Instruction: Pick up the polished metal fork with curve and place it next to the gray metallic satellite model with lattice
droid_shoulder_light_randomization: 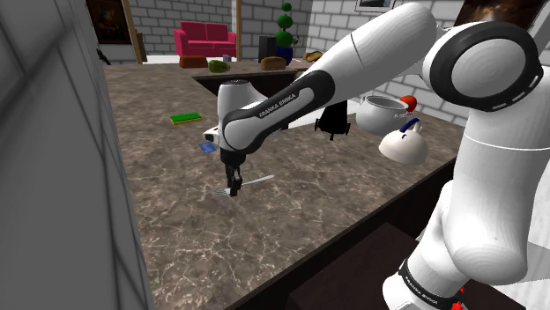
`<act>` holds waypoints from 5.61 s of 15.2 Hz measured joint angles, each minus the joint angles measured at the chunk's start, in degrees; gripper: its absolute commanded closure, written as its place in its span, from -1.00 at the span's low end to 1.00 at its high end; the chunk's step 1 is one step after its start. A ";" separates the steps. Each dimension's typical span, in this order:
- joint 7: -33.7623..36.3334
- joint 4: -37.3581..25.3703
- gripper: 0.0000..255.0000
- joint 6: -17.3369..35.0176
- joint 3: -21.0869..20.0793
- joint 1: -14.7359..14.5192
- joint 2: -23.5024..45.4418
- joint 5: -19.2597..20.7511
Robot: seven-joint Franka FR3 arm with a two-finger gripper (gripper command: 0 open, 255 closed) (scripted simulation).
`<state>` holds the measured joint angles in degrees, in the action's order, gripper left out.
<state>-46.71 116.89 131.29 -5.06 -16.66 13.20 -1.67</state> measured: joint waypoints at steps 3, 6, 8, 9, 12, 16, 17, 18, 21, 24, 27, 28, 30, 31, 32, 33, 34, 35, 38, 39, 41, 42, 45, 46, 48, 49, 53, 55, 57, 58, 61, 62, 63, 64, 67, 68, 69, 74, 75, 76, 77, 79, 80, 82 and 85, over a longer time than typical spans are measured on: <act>0.02 0.00 1.00 -0.08 -0.02 -0.02 -0.02 0.00; 0.06 -0.10 1.00 -0.19 -0.01 -0.03 0.02 0.01; -0.01 -0.04 1.00 -0.38 -0.04 -0.03 -0.20 -0.04; -0.02 -0.19 1.00 -0.91 -0.06 -0.03 -0.50 -0.08; -0.03 -0.83 1.00 -2.55 -0.09 -0.01 -1.46 -0.15; -0.01 -2.17 1.00 -5.48 -0.12 0.04 -3.07 -0.26; 0.05 -2.50 1.00 -6.16 -0.14 0.02 -3.42 -0.27; 0.03 -2.77 1.00 -6.88 -0.14 0.05 -3.87 -0.30; -0.01 -3.72 1.00 -8.87 -0.12 0.10 -4.91 -0.37; 0.12 -5.37 1.00 -11.10 -0.15 0.08 -5.48 -0.37; 0.18 -6.67 1.00 -13.22 -0.16 0.10 -6.31 -0.42; 0.15 -7.22 1.00 -14.12 -0.15 0.12 -6.66 -0.44; 0.26 -8.54 1.00 -15.64 -0.17 0.10 -6.87 -0.43; 0.27 -8.97 1.00 -16.28 -0.17 0.10 -7.08 -0.44; 0.21 -9.37 1.00 -17.02 -0.14 0.15 -7.41 -0.47; 0.21 -9.99 1.00 -17.75 -0.13 0.16 -7.53 -0.46; 0.13 -10.60 1.00 -18.50 -0.08 0.22 -7.66 -0.47; 0.15 -11.08 1.00 -19.29 -0.08 0.23 -7.98 -0.49; 0.19 -12.56 1.00 -21.26 -0.08 0.24 -8.47 -0.51; 0.25 -13.19 1.00 -22.01 -0.09 0.23 -8.58 -0.51; 0.26 -14.73 1.00 -23.55 -0.07 0.25 -8.58 -0.49; 0.36 -15.72 1.00 -24.45 -0.09 0.23 -8.51 -0.47; 0.53 -17.84 1.00 -26.79 -0.13 0.18 -8.72 -0.46; 0.58 -18.48 1.00 -27.49 -0.14 0.17 -8.80 -0.46; 0.50 -19.78 1.00 -28.78 -0.09 0.24 -8.77 -0.45; 0.55 -20.44 1.00 -29.60 -0.09 0.23 -8.93 -0.46; 0.61 -24.00 1.00 -32.95 -0.06 0.27 -8.73 -0.42; 0.65 -25.60 1.00 -34.40 -0.06 0.27 -8.57 -0.40; 0.96 -27.55 1.00 -35.93 -0.17 0.13 -8.17 -0.35; 0.94 -28.70 1.00 -36.89 -0.15 0.15 -7.96 -0.33; 1.05 -31.71 1.00 -39.31 -0.15 0.15 -7.37 -0.27; 1.09 -33.22 1.00 -40.39 -0.15 0.13 -6.94 -0.22; 1.13 -34.06 1.00 -41.15 -0.16 0.13 -6.87 -0.22; 1.22 -34.90 1.00 -41.88 -0.19 0.09 -6.77 -0.21; 1.31 -38.49 1.00 -44.62 -0.19 0.07 -5.92 -0.14; 1.34 -39.69 1.00 -45.42 -0.19 0.06 -5.52 -0.10; 1.28 -41.04 1.00 -46.41 -0.15 0.11 -5.15 -0.08; 1.75 -48.19 1.00 -51.45 -0.30 -0.15 -3.05 0.13; 1.76 -49.67 1.00 -52.37 -0.29 -0.16 -2.50 0.17; 1.83 -51.41 1.00 -53.43 -0.31 -0.21 -1.80 0.24; 1.99 -53.97 1.00 -54.86 -0.36 -0.34 -0.69 0.35; 1.44 -54.16 1.00 -55.53 -0.15 0.07 -1.12 0.24; 0.47 -53.20 1.00 -55.44 0.22 0.75 -1.96 0.09; -1.61 -49.57 1.00 -54.66 1.04 2.13 -4.72 -0.29; -5.80 -44.11 1.00 -53.45 2.84 4.65 -8.79 -0.75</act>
<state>-52.52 72.78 77.85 -2.21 -12.01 4.41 -2.42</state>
